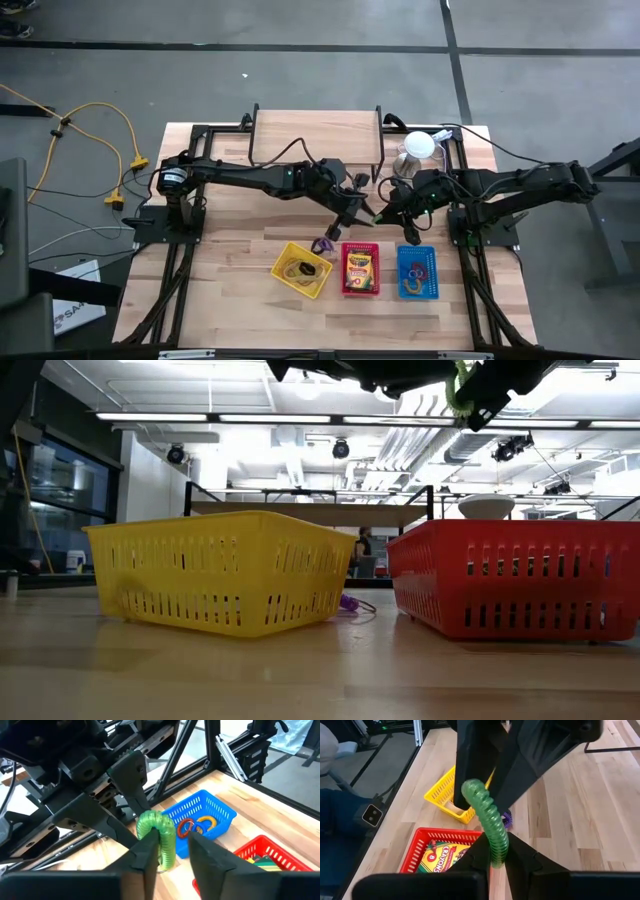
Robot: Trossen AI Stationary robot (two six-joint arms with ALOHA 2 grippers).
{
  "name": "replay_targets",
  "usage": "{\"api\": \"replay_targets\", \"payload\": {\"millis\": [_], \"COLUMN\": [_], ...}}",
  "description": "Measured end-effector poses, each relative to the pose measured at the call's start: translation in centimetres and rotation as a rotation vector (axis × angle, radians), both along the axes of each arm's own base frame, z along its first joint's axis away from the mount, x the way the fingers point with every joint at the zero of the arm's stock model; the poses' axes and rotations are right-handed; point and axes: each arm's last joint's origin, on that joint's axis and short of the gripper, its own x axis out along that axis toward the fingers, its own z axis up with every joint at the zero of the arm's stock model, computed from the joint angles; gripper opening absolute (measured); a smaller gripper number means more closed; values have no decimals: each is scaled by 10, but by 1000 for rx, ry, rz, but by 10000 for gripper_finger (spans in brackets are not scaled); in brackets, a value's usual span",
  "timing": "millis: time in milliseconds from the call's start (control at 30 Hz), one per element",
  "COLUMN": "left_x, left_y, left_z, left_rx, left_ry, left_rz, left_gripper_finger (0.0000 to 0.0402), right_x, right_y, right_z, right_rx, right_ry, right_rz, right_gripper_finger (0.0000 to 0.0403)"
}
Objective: Pick & Place Office Desk Supplies
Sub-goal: Put the green spring keychain into the blue bin
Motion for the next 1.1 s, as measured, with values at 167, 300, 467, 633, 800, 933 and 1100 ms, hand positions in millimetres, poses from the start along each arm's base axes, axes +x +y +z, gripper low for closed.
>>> {"api": "replay_targets", "payload": {"millis": [167,300,467,633,800,933,1100], "left_x": [0,0,0,0,0,0,0], "left_y": [0,1,1,1,1,1,1], "left_z": [0,0,0,0,-1,-1,-1], "left_rx": [0,6,3,-11,-16,-17,-17], "left_ry": [0,1,4,12,16,19,22], "left_rz": [0,23,36,41,43,42,43], "left_gripper_finger": [151,174,177,177,177,177,177], "right_x": [0,0,0,-6,-17,-24,-33], "right_y": [0,0,3,13,25,37,56], "right_z": [0,0,0,-4,-11,-14,-17], "right_rx": [13,46,84,134,229,329,471], "right_ry": [3,10,21,98,244,351,486], "right_rz": [-8,-11,-3,5,-25,-33,-39], "right_gripper_finger": [27,26,26,26,27,28,29]}}
